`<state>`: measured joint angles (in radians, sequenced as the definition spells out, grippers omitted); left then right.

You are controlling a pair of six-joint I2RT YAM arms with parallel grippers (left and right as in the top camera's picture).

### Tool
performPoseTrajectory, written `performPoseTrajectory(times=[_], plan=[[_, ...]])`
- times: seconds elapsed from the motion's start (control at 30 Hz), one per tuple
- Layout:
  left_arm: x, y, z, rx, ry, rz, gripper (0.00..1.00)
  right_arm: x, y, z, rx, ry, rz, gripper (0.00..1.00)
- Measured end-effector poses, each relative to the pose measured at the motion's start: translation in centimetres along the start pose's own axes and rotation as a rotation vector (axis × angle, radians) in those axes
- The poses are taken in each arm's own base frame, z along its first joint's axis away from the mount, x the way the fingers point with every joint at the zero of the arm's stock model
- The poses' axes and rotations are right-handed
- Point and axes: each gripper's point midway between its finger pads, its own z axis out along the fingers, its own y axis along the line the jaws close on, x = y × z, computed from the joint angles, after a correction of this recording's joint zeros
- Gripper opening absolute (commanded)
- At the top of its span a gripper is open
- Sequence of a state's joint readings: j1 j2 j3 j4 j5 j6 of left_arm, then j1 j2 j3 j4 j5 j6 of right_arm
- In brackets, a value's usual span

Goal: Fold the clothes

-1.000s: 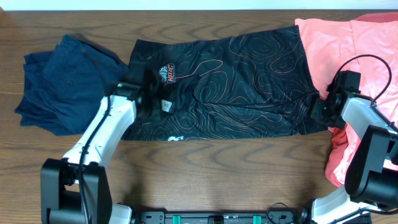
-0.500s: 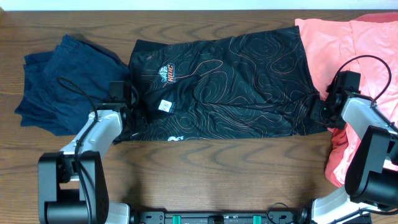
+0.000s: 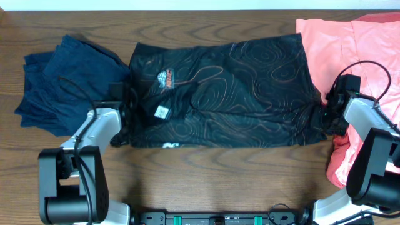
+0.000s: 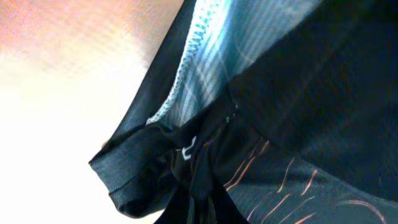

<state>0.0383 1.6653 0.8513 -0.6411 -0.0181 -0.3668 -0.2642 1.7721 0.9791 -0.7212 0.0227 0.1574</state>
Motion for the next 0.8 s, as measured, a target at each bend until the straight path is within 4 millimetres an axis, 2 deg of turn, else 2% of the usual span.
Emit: performPoseTrajectory(times=[0.2,0.3,0.33,0.43,0.47,0.53,0.57,0.6,0.67,0.73,0.8], plan=[[3.6,3.9,0.0,-0.074,0.175,-0.081,0.06,5.5,-1.1,-0.4,0.056,0.22,0.047,0.01],[4.0,4.5,-0.1,-0.064,0.191,-0.109,0.06,7.2,-1.5,-0.4,0.076,0.283,0.071,0.01],[3.9,4.3,-0.2,-0.05,0.183,-0.11,0.09,7.3,-1.5,-0.4,0.076,0.284,0.077,0.02],[2.9,3.2,-1.1,0.017,0.124,-0.09,0.38,7.0,-1.4,-0.5,0.076,0.278,0.093,0.11],[2.5,2.9,-1.6,0.039,0.099,-0.086,0.45,6.7,-1.3,-0.7,0.073,0.27,0.099,0.17],[1.7,2.1,-2.8,0.082,0.048,-0.077,0.52,5.1,-1.0,-1.5,0.062,0.231,0.111,0.44],[1.2,1.7,-3.6,0.106,0.022,-0.073,0.54,3.5,-0.8,-2.2,0.052,0.184,0.115,0.48],[0.6,1.3,-4.5,0.133,-0.01,-0.07,0.54,1.6,-0.5,-3.1,0.039,0.123,0.115,0.46],[-0.4,0.7,-6.1,0.178,-0.065,-0.062,0.55,-2.8,0.1,-5.5,0.004,-0.031,0.115,0.35],[-1.4,-0.1,-7.8,0.232,-0.132,-0.047,0.56,-7.7,0.9,-8.9,-0.039,-0.218,0.109,0.3],[-2.0,-0.7,-9.0,0.278,-0.184,-0.034,0.58,-11.3,1.7,-11.8,-0.085,-0.372,0.081,0.22]])
